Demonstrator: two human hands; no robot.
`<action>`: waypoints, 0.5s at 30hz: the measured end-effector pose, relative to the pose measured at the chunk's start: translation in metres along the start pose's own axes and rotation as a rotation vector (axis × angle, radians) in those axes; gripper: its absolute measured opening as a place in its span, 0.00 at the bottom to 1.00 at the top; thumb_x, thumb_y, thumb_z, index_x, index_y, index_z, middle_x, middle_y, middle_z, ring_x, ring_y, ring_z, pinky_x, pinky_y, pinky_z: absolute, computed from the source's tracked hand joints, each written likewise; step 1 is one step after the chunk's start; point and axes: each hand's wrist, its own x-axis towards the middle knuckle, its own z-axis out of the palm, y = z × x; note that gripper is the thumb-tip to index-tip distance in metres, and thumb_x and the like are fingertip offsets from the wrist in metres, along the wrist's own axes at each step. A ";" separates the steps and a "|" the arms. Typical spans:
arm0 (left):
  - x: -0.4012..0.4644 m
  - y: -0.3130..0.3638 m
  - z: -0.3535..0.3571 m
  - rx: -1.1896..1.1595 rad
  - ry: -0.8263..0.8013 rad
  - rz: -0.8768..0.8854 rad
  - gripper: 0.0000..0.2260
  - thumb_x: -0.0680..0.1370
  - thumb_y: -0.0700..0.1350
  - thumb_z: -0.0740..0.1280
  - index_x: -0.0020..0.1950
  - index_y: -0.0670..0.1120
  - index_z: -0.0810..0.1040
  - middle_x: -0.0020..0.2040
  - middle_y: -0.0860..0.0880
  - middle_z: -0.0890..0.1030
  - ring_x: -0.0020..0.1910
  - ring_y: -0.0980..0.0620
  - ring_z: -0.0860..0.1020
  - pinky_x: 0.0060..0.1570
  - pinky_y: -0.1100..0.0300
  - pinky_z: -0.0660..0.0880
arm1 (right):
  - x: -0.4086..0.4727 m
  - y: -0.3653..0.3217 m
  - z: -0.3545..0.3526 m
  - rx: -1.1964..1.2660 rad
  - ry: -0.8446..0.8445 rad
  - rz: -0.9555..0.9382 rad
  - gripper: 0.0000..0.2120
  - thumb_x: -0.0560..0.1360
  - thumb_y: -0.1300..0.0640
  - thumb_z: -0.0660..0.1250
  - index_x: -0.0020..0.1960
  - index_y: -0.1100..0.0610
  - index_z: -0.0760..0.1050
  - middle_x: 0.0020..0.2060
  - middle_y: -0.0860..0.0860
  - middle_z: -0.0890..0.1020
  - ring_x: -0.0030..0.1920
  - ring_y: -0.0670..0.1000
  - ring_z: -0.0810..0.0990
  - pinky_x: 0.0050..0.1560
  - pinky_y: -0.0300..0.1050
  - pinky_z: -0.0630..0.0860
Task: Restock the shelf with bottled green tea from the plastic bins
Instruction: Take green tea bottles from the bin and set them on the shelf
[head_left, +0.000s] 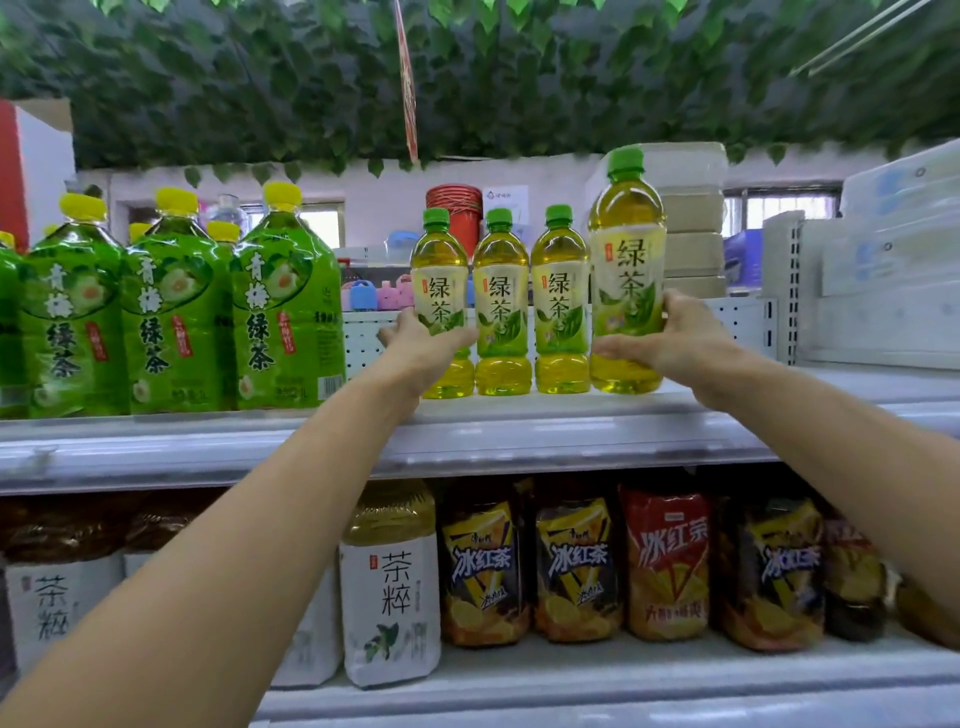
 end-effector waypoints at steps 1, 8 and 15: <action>0.003 -0.002 0.000 0.009 -0.040 -0.020 0.38 0.75 0.57 0.72 0.79 0.48 0.58 0.75 0.45 0.61 0.74 0.43 0.63 0.74 0.43 0.59 | 0.001 0.004 -0.001 -0.011 -0.016 0.026 0.15 0.69 0.63 0.77 0.48 0.52 0.74 0.41 0.44 0.81 0.43 0.43 0.79 0.47 0.37 0.76; 0.017 -0.009 0.002 0.009 -0.222 -0.085 0.49 0.76 0.55 0.73 0.82 0.51 0.38 0.81 0.49 0.56 0.78 0.43 0.58 0.77 0.41 0.55 | 0.030 0.023 -0.003 -0.139 -0.096 0.138 0.28 0.63 0.53 0.81 0.60 0.53 0.77 0.53 0.51 0.83 0.55 0.52 0.81 0.64 0.53 0.74; 0.022 -0.015 0.000 -0.026 -0.222 -0.048 0.46 0.75 0.55 0.74 0.82 0.53 0.45 0.80 0.50 0.60 0.77 0.44 0.61 0.75 0.40 0.57 | 0.056 0.036 -0.008 -0.161 -0.078 0.231 0.30 0.70 0.61 0.77 0.68 0.58 0.71 0.60 0.55 0.79 0.63 0.57 0.74 0.65 0.54 0.68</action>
